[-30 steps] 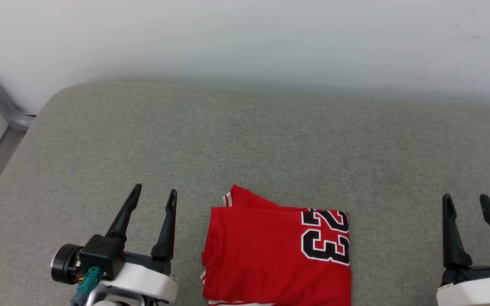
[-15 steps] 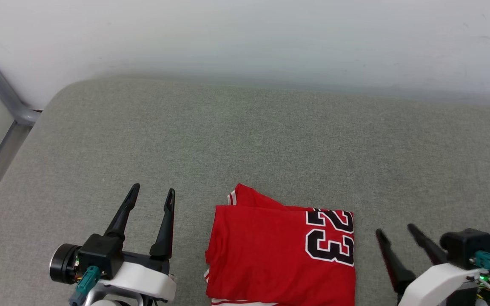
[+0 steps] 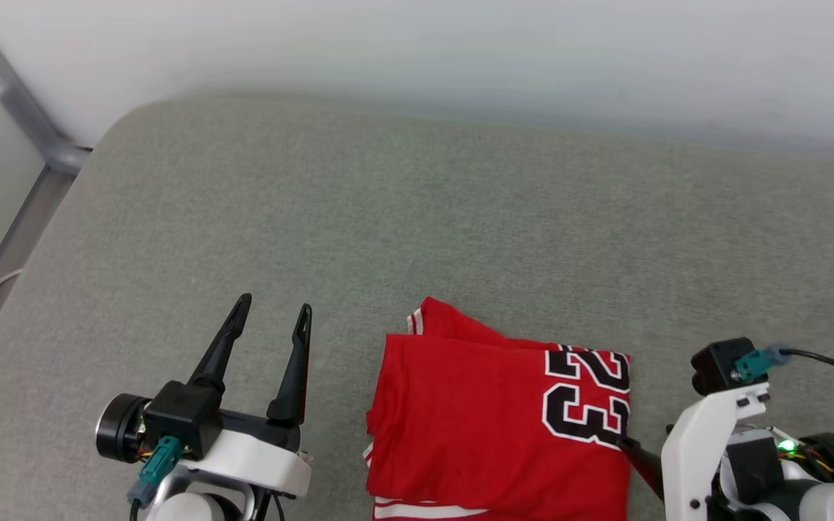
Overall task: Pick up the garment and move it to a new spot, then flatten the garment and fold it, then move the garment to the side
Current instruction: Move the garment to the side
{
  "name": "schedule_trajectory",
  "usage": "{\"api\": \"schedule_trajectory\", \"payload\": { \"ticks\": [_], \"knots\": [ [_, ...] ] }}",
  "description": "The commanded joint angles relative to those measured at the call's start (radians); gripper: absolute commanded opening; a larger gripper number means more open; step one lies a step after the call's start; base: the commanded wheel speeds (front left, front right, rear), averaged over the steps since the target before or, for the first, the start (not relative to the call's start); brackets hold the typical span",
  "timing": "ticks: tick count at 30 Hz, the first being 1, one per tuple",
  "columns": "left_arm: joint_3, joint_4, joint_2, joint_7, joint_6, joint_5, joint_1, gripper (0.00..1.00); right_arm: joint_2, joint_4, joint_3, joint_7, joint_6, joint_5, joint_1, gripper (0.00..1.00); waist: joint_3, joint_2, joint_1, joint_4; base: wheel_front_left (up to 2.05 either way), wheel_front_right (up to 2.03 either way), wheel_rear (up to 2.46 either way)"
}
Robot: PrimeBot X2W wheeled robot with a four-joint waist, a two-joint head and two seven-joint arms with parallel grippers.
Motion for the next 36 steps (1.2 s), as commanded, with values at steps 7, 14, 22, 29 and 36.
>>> {"api": "schedule_trajectory", "payload": {
  "ticks": [7,14,22,29,36],
  "knots": [
    [0.001,0.005,-0.007,-0.005,-0.002,-0.001,-0.033,1.0,0.032,0.118,0.009,0.006,-0.001,-0.014,-0.062,1.0,0.065,0.0,0.0,0.065,0.0,0.0,0.0],
    [-0.011,0.01,-0.008,-0.005,-0.002,0.01,-0.043,1.0,0.026,0.229,0.052,-0.018,-0.001,-0.043,-0.09,1.0,0.078,0.0,0.0,0.087,0.0,0.0,0.0],
    [-0.021,0.012,-0.01,-0.005,-0.002,0.018,-0.053,1.0,-0.024,0.304,0.098,-0.103,-0.002,-0.028,-0.112,0.0,0.079,0.0,0.0,0.093,0.0,0.0,0.0],
    [-0.033,0.011,0.002,-0.005,-0.002,0.037,-0.041,1.0,-0.165,0.227,0.144,-0.182,-0.002,-0.037,-0.149,0.0,0.065,0.0,0.0,0.024,0.0,0.0,0.0],
    [-0.104,-0.015,0.012,-0.005,-0.002,0.04,-0.073,1.0,-0.519,0.122,0.247,-0.203,-0.001,-0.067,-0.218,0.0,0.108,0.0,0.0,-0.133,0.0,0.0,0.0]
  ]
}}
